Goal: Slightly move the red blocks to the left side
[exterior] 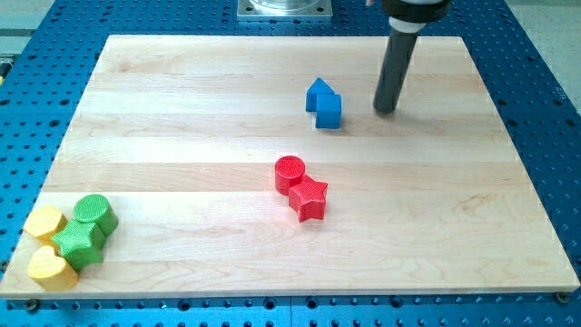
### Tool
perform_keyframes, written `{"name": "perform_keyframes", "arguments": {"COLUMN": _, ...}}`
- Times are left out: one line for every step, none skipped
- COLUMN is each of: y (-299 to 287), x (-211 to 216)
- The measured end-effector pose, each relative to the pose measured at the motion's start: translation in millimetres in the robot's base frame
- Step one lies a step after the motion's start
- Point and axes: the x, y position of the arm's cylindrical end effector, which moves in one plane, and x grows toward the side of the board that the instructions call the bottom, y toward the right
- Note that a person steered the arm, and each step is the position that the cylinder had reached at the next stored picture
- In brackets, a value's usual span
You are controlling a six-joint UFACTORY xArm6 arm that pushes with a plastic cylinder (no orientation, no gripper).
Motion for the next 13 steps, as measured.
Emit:
{"name": "perform_keyframes", "arguments": {"y": -36.3, "x": 1.8}}
{"name": "perform_keyframes", "arguments": {"y": -73.2, "x": 2.5}}
{"name": "perform_keyframes", "arguments": {"y": -80.3, "x": 5.3}}
{"name": "perform_keyframes", "arguments": {"y": -50.9, "x": 9.2}}
{"name": "perform_keyframes", "arguments": {"y": -19.0, "x": 57.9}}
{"name": "perform_keyframes", "arguments": {"y": 15.0, "x": 124.9}}
{"name": "perform_keyframes", "arguments": {"y": 15.1, "x": 165.9}}
{"name": "perform_keyframes", "arguments": {"y": -11.2, "x": 184.1}}
{"name": "perform_keyframes", "arguments": {"y": -67.0, "x": 184.1}}
{"name": "perform_keyframes", "arguments": {"y": -79.2, "x": 182.2}}
{"name": "perform_keyframes", "arguments": {"y": -58.6, "x": 160.8}}
{"name": "perform_keyframes", "arguments": {"y": -59.9, "x": 135.2}}
{"name": "perform_keyframes", "arguments": {"y": -67.3, "x": 152.5}}
